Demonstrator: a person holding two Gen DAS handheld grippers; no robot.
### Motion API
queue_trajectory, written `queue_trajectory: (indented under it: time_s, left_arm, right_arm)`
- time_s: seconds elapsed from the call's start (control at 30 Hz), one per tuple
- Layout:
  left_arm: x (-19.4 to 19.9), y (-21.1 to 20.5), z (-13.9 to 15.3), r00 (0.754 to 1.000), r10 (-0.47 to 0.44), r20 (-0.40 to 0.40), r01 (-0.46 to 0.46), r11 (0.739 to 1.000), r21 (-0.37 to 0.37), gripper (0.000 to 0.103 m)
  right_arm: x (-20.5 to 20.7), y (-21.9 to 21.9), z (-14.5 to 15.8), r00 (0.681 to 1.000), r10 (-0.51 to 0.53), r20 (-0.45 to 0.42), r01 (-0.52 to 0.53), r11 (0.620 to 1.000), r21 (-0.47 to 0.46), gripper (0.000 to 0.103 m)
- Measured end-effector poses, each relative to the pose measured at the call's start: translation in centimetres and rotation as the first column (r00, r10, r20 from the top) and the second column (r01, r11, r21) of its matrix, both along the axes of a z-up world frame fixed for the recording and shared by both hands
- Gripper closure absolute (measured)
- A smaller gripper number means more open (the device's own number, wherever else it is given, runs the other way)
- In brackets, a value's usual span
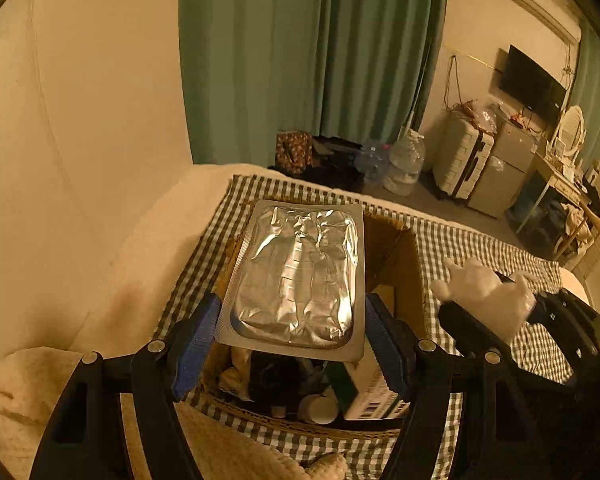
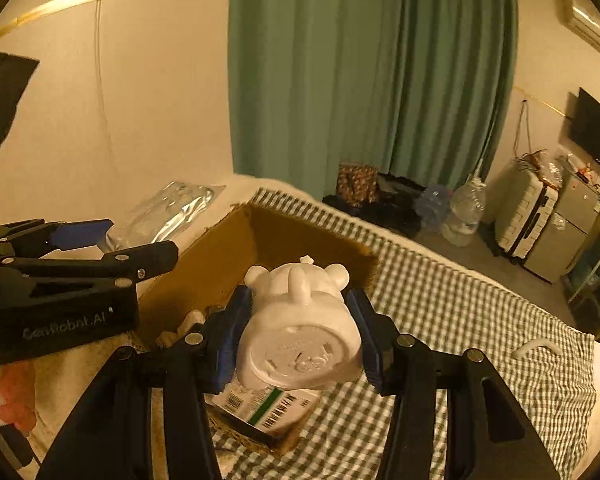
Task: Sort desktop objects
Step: 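Carry the foil packet and piggy figurine over the cardboard box, then open both grippers to drop the packet and figurine into the cardboard box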
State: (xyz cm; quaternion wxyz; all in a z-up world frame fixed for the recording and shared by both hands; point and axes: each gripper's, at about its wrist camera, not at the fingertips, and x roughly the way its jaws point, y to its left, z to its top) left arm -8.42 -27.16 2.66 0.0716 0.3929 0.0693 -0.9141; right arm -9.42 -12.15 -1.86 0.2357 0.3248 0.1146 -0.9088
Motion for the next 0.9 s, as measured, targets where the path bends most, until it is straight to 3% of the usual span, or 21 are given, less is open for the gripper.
queue_trajectory:
  time_s: [0.4, 0.7, 0.8, 0.87, 0.9]
  left_arm:
    - [-1.5, -2.1, -4.1, 0.999, -0.005, 0.032, 0.005, 1.0, -0.003, 0.03]
    - [-1.9, -2.0, -6.2, 0.999, -0.022, 0.049, 0.022, 1.0, -0.009, 0.029]
    - [-1.9, -1.8, -6.6, 0.999, -0.013, 0.05, 0.015, 1.0, -0.027, 0.025]
    - [-1.9, -1.7, -6.7, 0.999, -0.009, 0.049, 0.011, 0.999, -0.033, 0.015]
    - [-1.8, -1.5, -6.7, 0.999, -0.005, 0.04, 0.007, 0.999, -0.041, 0.008]
  right_arm:
    - [-5.1, -0.8, -3.8, 0.996, -0.045, 0.077, 0.043, 0.999, 0.028, 0.053]
    - [-7.5, -0.3, -4.4, 0.99, -0.093, 0.111, 0.098, 0.994, -0.041, 0.053]
    - [-7.2, 0.1, -4.0, 0.988, -0.091, 0.122, 0.102, 0.991, -0.085, 0.052]
    - [-7.2, 0.5, -3.6, 0.988, -0.113, 0.108, 0.124, 0.988, -0.096, 0.037]
    - [-7.1, 0.8, -3.4, 0.988, -0.119, 0.102, 0.129, 0.986, -0.104, 0.024]
